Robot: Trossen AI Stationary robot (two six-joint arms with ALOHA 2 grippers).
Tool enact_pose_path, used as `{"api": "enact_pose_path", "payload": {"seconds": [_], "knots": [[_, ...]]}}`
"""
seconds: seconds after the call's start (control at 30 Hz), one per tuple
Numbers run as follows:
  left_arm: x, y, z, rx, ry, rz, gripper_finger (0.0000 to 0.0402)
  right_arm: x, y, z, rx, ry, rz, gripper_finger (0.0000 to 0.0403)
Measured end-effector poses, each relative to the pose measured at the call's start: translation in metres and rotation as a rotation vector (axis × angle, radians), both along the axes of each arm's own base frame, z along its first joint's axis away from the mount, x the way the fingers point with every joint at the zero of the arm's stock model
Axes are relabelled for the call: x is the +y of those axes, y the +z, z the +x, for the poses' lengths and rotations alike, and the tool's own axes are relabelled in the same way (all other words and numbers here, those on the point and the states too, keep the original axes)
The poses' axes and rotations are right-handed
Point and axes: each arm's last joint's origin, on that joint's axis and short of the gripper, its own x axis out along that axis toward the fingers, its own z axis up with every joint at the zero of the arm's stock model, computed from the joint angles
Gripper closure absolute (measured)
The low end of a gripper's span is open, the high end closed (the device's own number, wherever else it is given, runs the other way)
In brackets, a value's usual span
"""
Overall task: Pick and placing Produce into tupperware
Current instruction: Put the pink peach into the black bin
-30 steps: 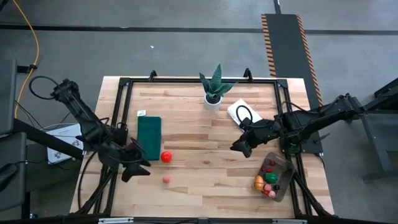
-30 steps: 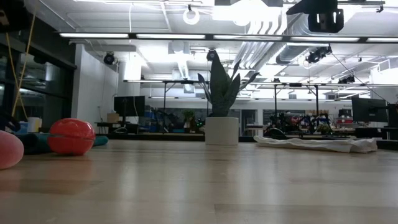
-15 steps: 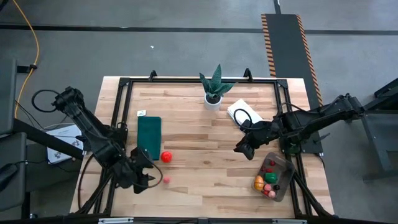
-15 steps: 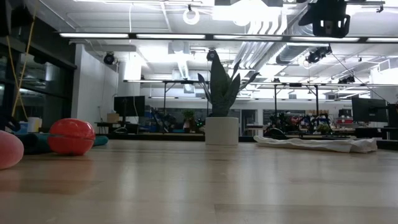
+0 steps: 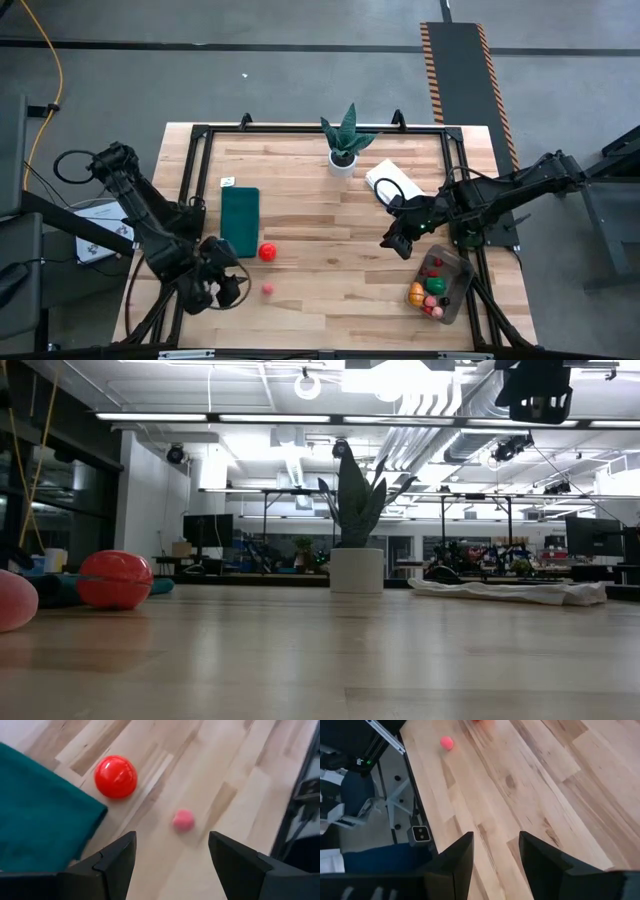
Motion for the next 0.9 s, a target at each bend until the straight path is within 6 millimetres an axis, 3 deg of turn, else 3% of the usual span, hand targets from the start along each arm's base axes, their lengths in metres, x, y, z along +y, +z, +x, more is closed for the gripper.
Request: {"api": "enact_pose_path", "payload": {"seconds": [0.37,0.73,0.9], "knots": [[-0.015,-0.006,-0.04,-0.235,0.18,0.036,0.0165,0.0,0.0,0.0,0.005,0.002,-0.004,0.0253],[-0.018,-0.05,-0.039,-0.267,0.235,0.132,0.0165,-0.007,-0.001,0.001,0.016,-0.046,0.011,0.0253],[-0.022,-0.059,-0.038,-0.248,0.28,0.072,0.0165,-0.01,-0.001,0.002,0.011,-0.046,-0.003,0.0253]]}}
